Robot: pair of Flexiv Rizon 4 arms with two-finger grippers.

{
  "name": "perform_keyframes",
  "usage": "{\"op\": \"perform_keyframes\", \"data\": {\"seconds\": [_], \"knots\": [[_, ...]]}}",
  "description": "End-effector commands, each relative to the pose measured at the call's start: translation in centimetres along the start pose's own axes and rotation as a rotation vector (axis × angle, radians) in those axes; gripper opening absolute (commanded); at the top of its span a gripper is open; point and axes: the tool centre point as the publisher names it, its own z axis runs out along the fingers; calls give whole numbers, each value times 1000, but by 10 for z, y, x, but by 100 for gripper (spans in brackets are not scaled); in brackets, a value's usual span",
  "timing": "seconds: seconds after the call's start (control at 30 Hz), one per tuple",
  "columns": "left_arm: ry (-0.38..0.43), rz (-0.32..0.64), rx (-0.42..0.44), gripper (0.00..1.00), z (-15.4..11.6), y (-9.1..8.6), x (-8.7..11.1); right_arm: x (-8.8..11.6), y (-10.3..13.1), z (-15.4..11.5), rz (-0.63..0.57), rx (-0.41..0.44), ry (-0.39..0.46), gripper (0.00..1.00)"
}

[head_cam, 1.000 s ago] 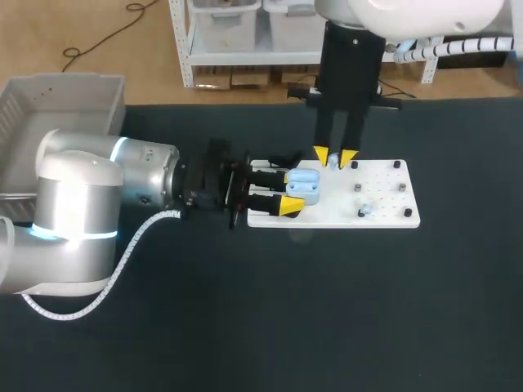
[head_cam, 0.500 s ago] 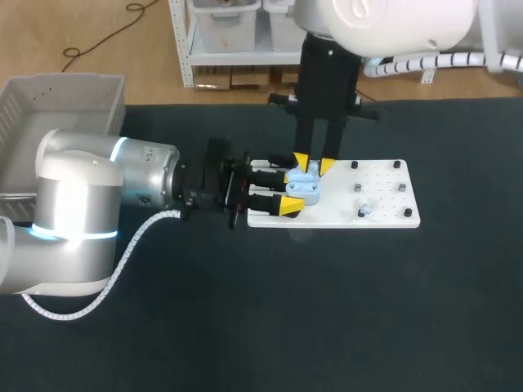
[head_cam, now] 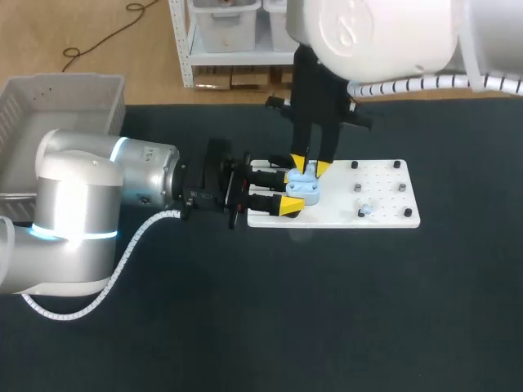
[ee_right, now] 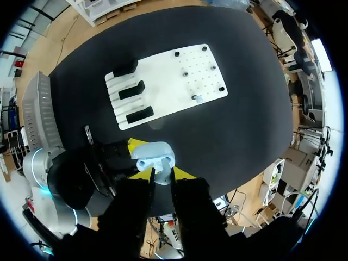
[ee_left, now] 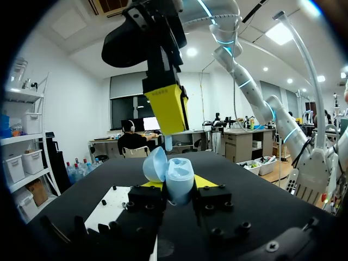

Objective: Pick up each earbud case from the left stands, insert the matching earbuds, close the lid, and place the case in the box.

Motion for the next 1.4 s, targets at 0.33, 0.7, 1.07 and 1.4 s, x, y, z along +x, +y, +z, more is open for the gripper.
{"op": "perform_keyframes", "data": {"seconds": [0.33, 0.7, 1.07, 1.4], "knots": [[-1, 3, -7, 0, 0, -2, 0, -3, 1, 10, 21, 7, -1, 0], [-1, 3, -7, 0, 0, -2, 0, -3, 3, 11, 39, 20, 8, 0], [-1, 3, -7, 0, 0, -2, 0, 4, 6, -1, 58, 11, 25, 0], [-1, 3, -7, 0, 0, -2, 0, 9, 7, 0, 93, 24, 78, 0]]}}
